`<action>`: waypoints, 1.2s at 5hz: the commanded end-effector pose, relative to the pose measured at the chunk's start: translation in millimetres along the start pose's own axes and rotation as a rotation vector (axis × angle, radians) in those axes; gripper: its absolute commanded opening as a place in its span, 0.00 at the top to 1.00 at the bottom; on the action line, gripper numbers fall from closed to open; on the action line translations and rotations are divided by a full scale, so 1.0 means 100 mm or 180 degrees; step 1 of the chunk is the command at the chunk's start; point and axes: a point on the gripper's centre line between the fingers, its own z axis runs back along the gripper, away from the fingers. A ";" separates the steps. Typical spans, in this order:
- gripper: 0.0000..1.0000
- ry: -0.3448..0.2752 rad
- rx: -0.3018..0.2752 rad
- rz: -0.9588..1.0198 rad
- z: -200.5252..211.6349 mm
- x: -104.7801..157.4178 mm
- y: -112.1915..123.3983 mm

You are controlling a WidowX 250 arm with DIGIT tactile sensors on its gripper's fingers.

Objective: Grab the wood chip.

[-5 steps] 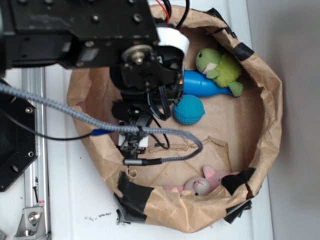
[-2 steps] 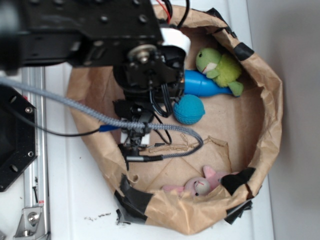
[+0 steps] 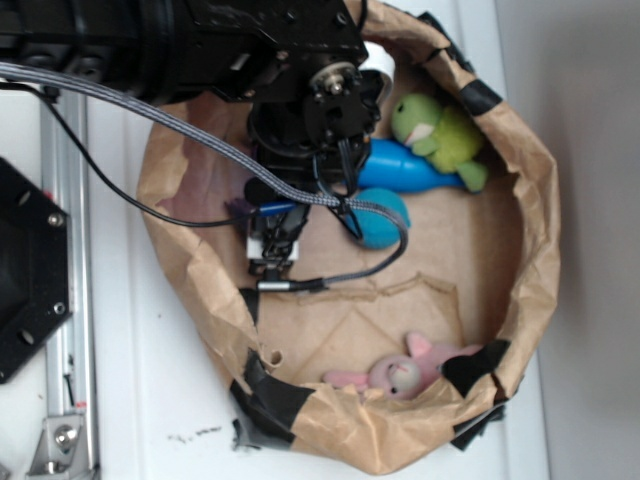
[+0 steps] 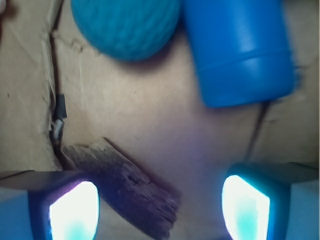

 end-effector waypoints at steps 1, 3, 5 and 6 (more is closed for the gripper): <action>0.00 0.0050 0.0167 -0.1111 -0.15 -0.07 -0.28; 0.00 0.0210 0.0521 -0.1332 -0.27 0.07 -0.24; 1.00 0.0030 0.0554 -0.1242 -0.20 0.06 -0.17; 1.00 -0.0014 0.0584 -0.1217 -0.17 0.07 -0.15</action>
